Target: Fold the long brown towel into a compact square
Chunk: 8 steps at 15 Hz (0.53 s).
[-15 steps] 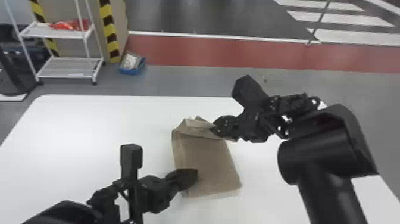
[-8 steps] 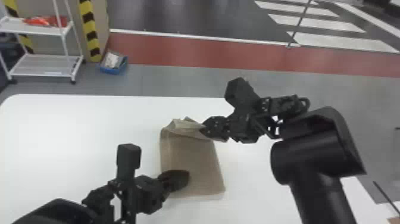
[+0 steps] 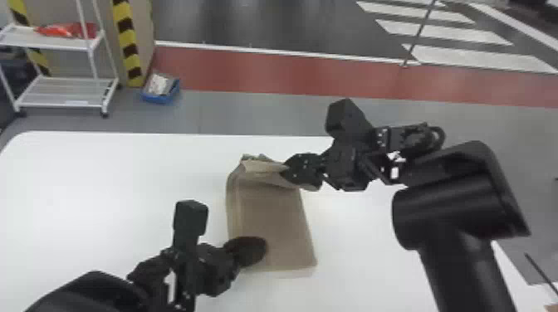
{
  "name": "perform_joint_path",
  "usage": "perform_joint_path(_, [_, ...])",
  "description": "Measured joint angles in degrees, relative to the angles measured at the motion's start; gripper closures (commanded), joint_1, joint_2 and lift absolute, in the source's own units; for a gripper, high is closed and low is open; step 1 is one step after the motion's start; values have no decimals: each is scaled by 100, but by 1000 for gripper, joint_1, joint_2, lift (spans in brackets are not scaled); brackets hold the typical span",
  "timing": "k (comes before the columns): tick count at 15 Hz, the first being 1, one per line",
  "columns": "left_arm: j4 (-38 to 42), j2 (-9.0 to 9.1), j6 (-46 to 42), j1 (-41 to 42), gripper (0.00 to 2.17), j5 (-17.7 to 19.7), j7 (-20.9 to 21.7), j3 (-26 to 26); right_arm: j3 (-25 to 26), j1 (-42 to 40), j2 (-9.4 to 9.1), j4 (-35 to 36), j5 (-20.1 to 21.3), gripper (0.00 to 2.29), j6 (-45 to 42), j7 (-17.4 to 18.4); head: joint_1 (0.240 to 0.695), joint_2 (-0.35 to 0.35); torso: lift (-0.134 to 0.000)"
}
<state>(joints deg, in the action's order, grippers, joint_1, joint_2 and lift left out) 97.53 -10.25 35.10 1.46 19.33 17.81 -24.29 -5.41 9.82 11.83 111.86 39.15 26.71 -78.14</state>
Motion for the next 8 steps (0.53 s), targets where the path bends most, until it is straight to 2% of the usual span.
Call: perform_joint_path(8, [-213, 121, 1, -183, 994, -70, -63, -58, 30, -398, 445, 232, -439, 1180, -180, 0, 695, -213, -124])
